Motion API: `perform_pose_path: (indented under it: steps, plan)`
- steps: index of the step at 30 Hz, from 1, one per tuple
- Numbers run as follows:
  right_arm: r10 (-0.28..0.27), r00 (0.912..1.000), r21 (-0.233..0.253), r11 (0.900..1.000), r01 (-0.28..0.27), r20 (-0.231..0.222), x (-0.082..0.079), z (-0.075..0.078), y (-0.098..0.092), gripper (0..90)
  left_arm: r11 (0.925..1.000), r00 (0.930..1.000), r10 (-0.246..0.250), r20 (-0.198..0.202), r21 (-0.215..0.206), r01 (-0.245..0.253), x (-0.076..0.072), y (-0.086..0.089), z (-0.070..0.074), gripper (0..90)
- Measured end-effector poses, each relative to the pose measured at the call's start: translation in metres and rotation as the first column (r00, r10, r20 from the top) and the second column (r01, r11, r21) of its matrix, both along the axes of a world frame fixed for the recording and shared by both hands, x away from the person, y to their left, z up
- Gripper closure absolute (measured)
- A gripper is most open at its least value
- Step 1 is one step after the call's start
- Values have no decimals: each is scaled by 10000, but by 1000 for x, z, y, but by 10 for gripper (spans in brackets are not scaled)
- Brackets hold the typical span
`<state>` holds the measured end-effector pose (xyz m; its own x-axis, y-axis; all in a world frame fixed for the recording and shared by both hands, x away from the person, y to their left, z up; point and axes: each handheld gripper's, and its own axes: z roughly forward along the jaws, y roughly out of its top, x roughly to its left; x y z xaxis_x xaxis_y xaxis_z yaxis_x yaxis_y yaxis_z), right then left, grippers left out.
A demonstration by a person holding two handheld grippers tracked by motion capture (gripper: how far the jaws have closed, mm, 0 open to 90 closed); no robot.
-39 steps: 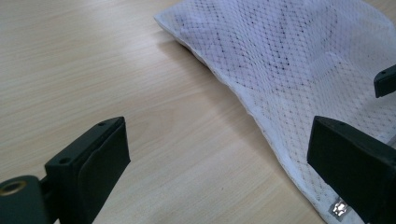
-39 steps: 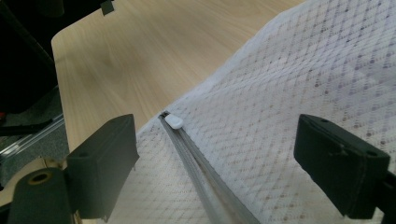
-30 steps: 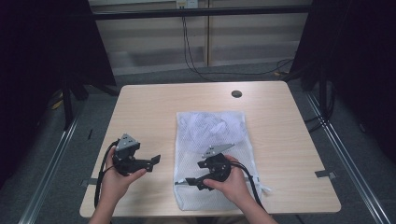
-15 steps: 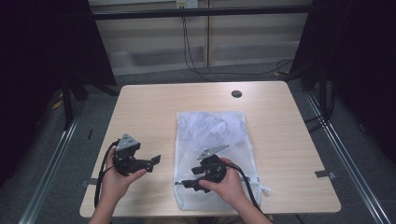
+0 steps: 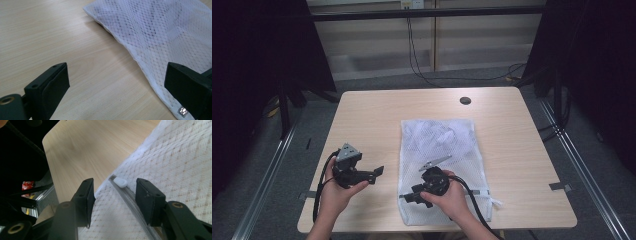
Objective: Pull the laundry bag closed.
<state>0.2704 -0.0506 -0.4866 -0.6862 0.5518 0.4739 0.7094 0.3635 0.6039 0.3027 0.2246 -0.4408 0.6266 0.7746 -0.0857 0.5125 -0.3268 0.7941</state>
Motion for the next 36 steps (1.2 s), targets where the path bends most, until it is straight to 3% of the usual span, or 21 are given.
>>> perform_pose_path:
  steps: [10,15,23,36]
  plan:
    - [94,9994,135,9999,-90,-331,3,-5,7,593,10000,10000,17,20,33,-17,0,0,0,57]
    - [-52,9986,-62,10000,49,-534,4,-5,9,626,10000,10000,0,15,85,0,0,-1,-1,58]
    - [-457,9949,43,9989,462,-896,6,-5,12,681,10000,10000,45,64,87,-45,0,0,0,58]
    - [-447,9960,282,9985,470,-767,7,-1,13,716,10000,10000,34,93,83,-34,0,0,1,59]
